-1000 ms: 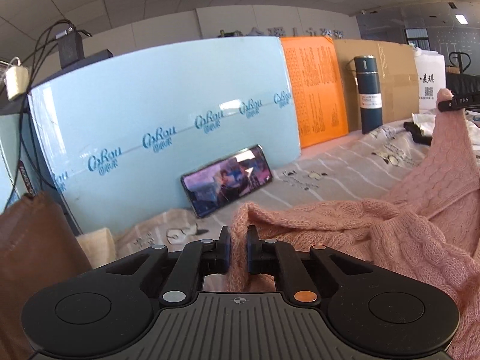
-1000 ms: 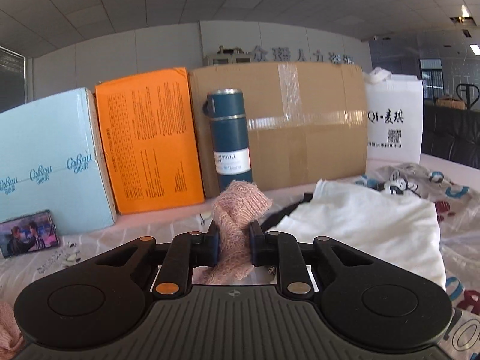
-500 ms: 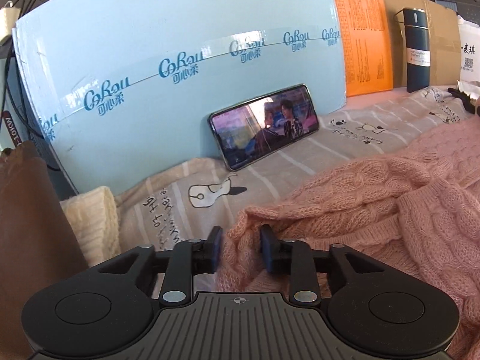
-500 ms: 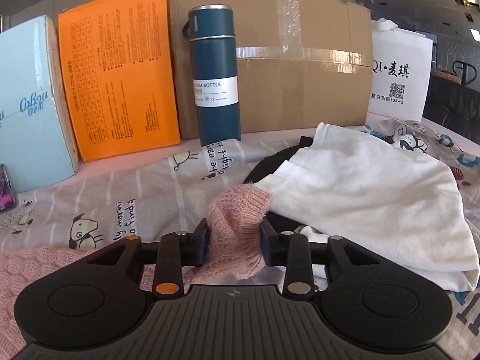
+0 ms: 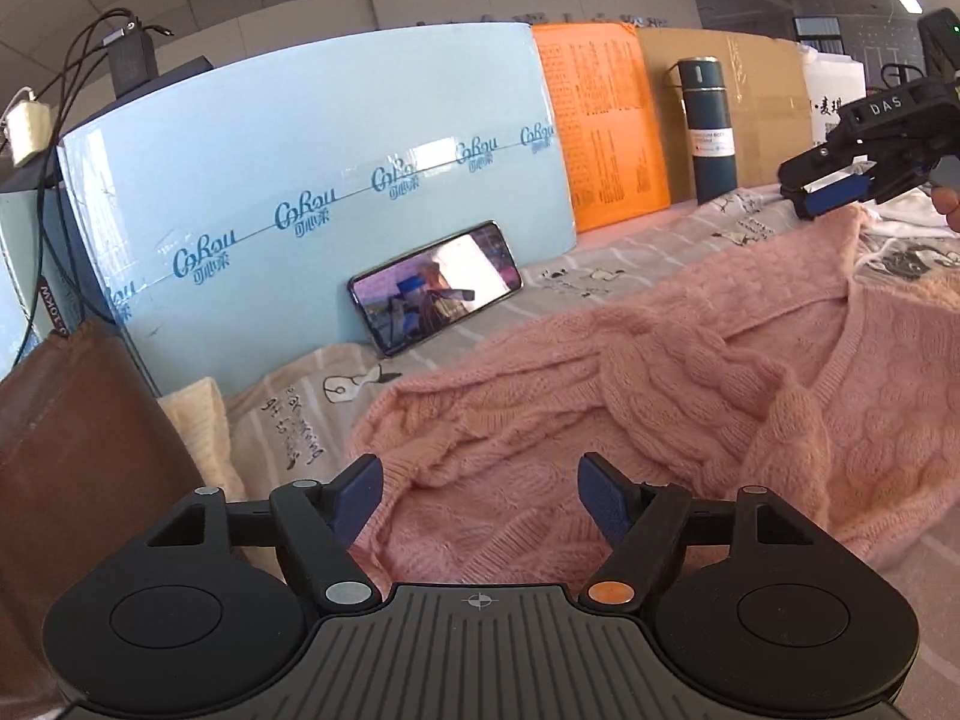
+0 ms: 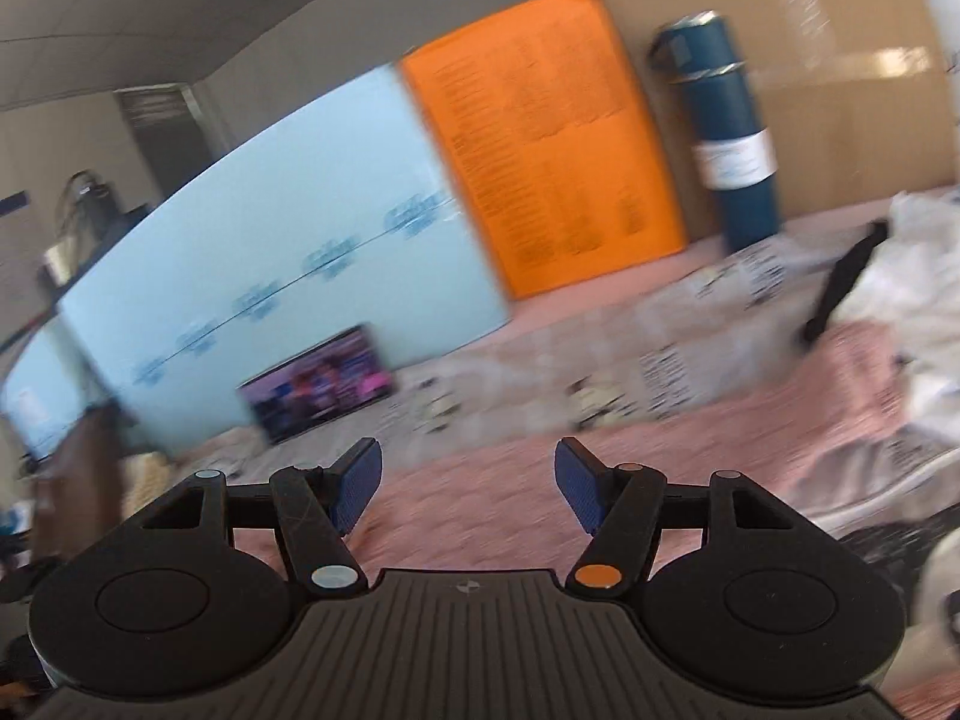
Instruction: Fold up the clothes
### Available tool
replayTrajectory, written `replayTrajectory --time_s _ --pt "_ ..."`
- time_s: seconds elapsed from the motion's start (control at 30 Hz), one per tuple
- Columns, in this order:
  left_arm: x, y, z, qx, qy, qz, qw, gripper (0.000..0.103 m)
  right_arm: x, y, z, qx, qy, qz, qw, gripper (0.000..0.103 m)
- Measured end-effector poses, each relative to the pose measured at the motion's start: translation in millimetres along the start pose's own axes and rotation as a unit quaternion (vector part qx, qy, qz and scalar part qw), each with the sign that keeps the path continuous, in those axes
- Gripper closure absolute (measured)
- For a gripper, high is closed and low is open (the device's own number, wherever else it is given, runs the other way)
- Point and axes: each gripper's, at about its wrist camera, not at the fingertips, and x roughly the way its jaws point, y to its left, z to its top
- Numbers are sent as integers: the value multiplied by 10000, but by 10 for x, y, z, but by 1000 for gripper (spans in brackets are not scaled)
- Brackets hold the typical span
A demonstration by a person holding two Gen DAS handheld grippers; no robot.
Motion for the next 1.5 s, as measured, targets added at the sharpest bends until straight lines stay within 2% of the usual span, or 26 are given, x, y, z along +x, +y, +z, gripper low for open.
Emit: replayTrajectory --time_s 0.1,0.27,0.3,0.33,0.37,0.43,0.47,0.63,0.77,0.83,0.9,0.93,1.0,1.07,1.13,1.17,1.23,1.3,1.37,1.43,1.5 --pt "-66 -18 -46 -69 -29 -25 10000 28 356 378 -141 -168 611 465 9969 41" --pt "-117 -5 -119 -247 -60 -69 9997 27 935 819 -323 -356 1292 521 9896 43" --pt "-120 -3 -132 -255 -47 -79 9996 27 1017 866 -376 -375 1368 449 9889 46" --pt "-123 5 -145 -259 -22 -73 9996 27 1081 906 -424 -385 1424 392 9883 65" --pt "-126 16 -159 -258 4 -50 9997 27 1056 900 -443 -348 1376 410 9890 82" --pt "-137 47 -207 -237 86 -9 9997 27 991 886 -474 -256 1268 469 9905 92" --pt "-136 71 -234 -233 145 7 9996 27 871 874 -458 -111 1140 630 9914 94" --pt "-171 229 -374 -342 359 207 9986 27 93 922 -470 -59 185 1014 9947 94" --pt "-212 277 -399 -423 328 285 9982 27 -339 913 -683 -370 -433 574 9967 94" --pt "-222 271 -397 -411 307 320 9982 27 -407 860 -854 -472 -467 214 9976 94" --pt "-233 264 -396 -400 286 354 9982 27 -414 803 -1022 -563 -306 45 9979 94" --pt "-239 261 -395 -394 275 372 9982 27 -400 784 -1095 -627 -245 -58 9977 94" --pt "-257 255 -386 -390 222 417 9981 27 -386 763 -1193 -807 -112 -279 9963 85" --pt "-319 257 -355 -455 18 443 9980 27 -490 688 -1213 -680 -193 -276 9971 51" --pt "-373 278 -318 -557 -170 355 9977 28 -701 554 -1191 -393 -574 -207 9974 33" --pt "-386 283 -300 -581 -241 269 9977 29 -812 480 -1169 -266 -777 -334 9961 29" --pt "-380 267 -264 -542 -321 55 9980 29 -1043 283 -1127 32 -1188 -849 9893 29" --pt "-302 222 -247 -433 -224 -171 9987 34 -1267 45 -1101 365 -1570 -1509 9753 27" --pt "-210 177 -257 -358 -61 -334 9988 35 -1435 -210 -1112 735 -1773 -2388 9519 26" --pt "-162 150 -278 -318 56 -347 9989 35 -1574 -477 -1145 1154 -1854 -3068 9264 26" --pt "-129 129 -300 -287 151 -315 9990 35 -1667 -713 -1187 1542 -1861 -3421 9081 26"
